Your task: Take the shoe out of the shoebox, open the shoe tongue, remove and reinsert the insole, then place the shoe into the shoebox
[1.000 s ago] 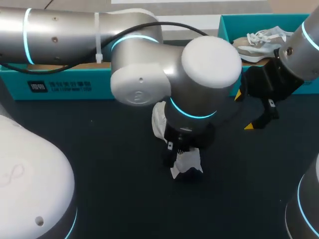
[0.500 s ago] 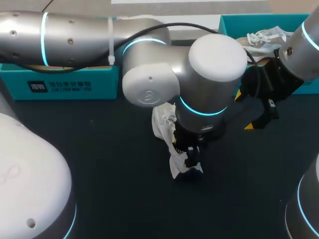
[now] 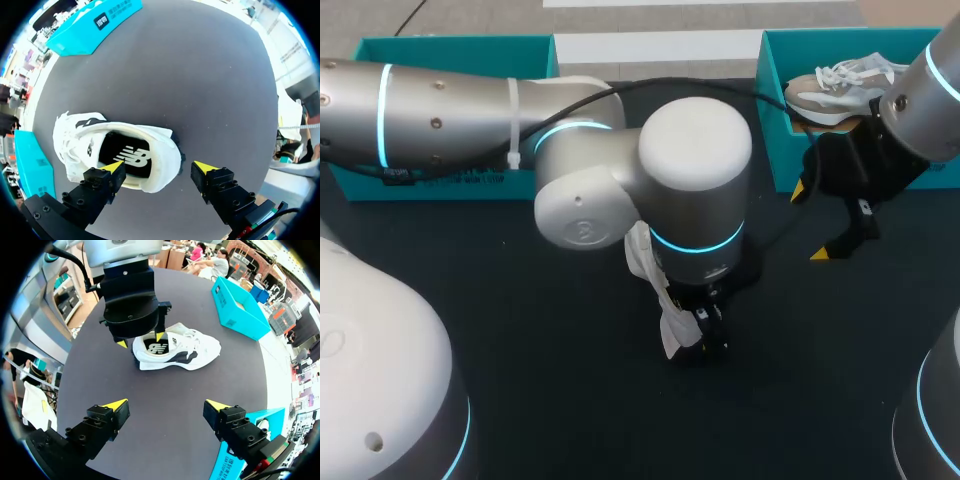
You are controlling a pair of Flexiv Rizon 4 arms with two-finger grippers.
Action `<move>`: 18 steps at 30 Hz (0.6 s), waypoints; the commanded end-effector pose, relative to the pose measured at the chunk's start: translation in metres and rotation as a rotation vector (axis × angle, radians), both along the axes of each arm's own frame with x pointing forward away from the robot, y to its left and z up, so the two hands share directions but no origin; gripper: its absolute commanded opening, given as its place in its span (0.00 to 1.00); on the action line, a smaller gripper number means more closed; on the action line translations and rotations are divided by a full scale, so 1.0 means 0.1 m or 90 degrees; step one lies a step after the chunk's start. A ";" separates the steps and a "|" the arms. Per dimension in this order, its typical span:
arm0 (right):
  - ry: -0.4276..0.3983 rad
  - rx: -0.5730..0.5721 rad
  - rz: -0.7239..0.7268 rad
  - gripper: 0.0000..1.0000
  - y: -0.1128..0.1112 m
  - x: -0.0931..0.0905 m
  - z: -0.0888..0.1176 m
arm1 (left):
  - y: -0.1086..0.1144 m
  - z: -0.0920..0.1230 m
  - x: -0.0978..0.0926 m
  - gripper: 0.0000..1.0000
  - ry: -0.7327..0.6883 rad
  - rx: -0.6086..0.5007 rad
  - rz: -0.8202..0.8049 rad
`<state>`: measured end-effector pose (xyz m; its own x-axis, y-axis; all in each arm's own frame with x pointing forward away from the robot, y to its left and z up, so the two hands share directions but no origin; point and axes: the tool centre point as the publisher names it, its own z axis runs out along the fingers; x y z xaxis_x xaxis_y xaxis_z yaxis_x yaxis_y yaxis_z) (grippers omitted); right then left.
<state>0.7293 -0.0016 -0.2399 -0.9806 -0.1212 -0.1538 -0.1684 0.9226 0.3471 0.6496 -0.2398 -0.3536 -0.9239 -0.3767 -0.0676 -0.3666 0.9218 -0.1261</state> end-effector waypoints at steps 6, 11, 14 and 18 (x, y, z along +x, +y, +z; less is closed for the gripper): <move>-0.001 -0.002 -0.001 1.00 0.01 0.00 -0.01 | -0.05 -0.12 0.03 0.95 -0.012 -0.007 -0.059; -0.001 -0.002 -0.001 1.00 0.01 0.00 -0.01 | -0.14 -0.22 0.02 0.91 -0.025 -0.001 -0.071; -0.001 -0.002 -0.001 1.00 0.01 0.00 -0.01 | -0.19 -0.27 -0.01 0.85 -0.025 -0.002 -0.092; -0.001 -0.002 -0.001 1.00 0.01 0.00 -0.01 | -0.18 -0.34 -0.07 0.86 -0.025 0.001 -0.112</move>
<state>0.7293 -0.0017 -0.2398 -0.9806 -0.1211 -0.1538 -0.1684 0.9226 0.3471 0.6448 -0.2525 -0.3787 -0.9715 -0.2126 -0.1052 -0.1972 0.9703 -0.1401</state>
